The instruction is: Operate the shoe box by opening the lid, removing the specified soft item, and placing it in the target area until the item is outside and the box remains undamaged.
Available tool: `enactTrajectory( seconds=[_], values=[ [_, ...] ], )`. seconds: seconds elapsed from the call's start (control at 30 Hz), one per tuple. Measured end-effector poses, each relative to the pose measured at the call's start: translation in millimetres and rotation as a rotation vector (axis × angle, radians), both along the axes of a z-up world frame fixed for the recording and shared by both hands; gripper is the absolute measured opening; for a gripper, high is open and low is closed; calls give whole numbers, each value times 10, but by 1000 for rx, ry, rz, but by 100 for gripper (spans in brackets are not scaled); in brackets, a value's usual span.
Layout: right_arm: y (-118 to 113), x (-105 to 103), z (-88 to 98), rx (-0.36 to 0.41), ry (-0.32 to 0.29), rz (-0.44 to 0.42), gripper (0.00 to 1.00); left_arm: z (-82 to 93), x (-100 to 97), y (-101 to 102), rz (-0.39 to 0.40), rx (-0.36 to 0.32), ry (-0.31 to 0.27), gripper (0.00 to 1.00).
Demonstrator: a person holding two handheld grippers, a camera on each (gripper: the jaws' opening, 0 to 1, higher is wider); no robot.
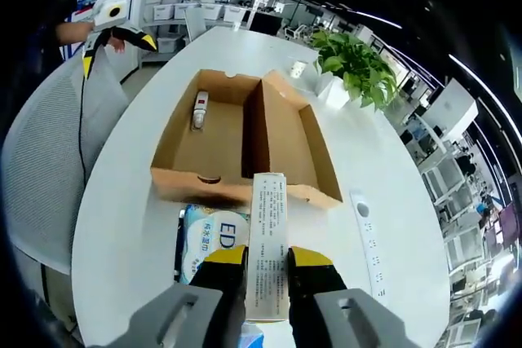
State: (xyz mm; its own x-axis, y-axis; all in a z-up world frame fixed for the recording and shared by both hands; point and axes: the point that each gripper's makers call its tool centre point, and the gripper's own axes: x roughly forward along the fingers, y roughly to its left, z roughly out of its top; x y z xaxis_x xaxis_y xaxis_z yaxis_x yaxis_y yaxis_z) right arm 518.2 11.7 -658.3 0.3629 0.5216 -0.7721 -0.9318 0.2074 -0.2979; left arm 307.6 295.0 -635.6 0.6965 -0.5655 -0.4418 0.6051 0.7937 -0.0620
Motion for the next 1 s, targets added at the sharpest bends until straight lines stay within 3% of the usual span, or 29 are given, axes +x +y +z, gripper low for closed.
enactTrajectory(
  seconds=[1.0],
  values=[
    [-390, 99, -201, -67, 17, -40, 14, -36, -2, 5, -2, 13, 17, 97]
  ],
)
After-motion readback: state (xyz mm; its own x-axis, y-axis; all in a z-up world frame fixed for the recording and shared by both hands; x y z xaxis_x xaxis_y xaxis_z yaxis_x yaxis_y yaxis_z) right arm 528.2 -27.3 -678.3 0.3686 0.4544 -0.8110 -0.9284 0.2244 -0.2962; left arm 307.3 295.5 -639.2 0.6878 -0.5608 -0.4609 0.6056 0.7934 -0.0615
